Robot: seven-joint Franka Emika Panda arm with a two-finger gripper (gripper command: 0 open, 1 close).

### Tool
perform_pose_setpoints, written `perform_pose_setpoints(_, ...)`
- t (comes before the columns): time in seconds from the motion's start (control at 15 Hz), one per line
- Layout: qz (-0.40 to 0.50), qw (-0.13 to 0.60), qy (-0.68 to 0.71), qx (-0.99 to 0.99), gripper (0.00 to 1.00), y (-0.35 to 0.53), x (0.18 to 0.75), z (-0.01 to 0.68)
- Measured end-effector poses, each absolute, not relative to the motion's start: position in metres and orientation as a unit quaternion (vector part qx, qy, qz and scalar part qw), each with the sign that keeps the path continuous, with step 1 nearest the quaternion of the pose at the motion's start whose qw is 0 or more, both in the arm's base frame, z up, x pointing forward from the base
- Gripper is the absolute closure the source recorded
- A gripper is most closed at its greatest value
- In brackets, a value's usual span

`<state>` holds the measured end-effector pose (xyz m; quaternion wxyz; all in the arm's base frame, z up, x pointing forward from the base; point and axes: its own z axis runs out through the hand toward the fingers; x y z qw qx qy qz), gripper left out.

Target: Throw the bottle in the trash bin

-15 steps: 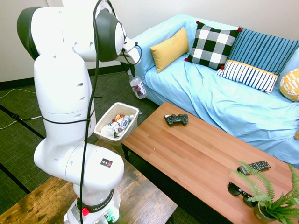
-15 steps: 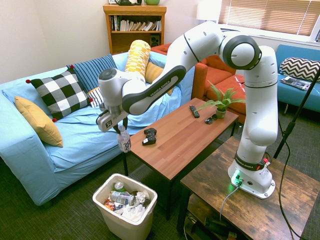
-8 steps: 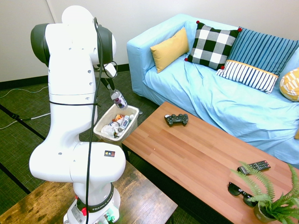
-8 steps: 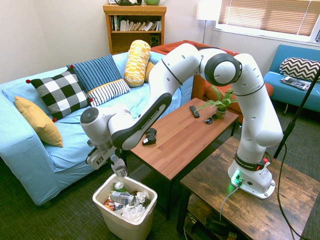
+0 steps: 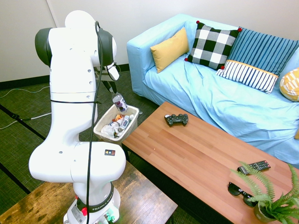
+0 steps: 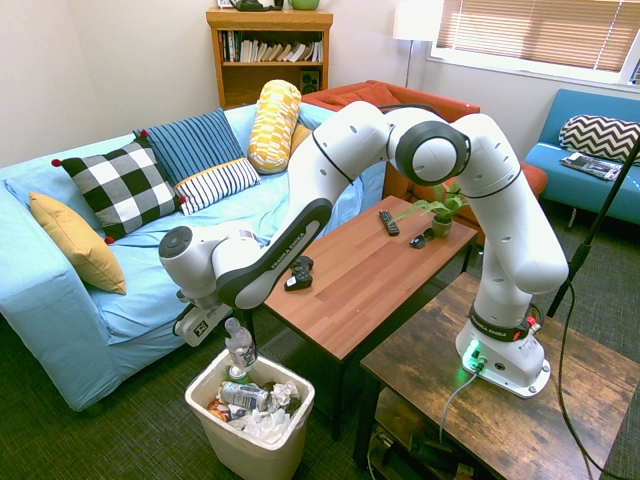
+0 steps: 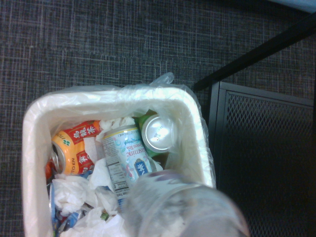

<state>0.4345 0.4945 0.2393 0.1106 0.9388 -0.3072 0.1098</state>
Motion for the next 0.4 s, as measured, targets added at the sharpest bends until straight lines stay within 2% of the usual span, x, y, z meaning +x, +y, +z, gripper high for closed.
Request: perform_pose_setpoints(0.4, 0.104, 0.104, -0.313, 0.938, 0.0, 0.472, 0.454, 0.262)
